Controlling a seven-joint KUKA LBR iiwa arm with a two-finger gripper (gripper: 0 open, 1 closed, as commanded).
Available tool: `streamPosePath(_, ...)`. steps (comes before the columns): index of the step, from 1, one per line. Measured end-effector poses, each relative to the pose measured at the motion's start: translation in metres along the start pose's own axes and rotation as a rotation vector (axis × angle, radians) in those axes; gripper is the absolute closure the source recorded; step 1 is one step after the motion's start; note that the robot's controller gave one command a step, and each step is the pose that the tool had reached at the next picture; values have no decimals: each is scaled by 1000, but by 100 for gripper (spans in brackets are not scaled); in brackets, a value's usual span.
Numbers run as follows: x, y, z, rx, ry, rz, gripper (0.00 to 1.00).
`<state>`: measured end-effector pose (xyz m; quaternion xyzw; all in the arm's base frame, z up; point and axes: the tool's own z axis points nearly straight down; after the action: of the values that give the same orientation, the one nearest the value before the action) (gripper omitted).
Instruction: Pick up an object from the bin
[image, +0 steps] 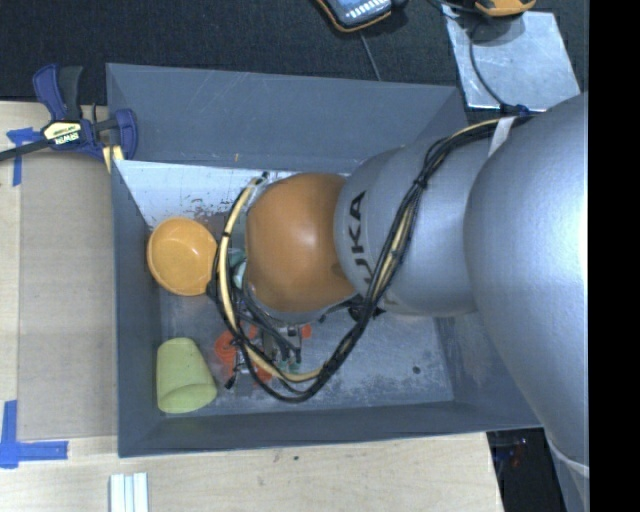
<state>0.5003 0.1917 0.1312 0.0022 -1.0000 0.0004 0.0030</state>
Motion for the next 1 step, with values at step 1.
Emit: streamPosePath(1, -2, -1, -4, -2, -8, 6, 0)
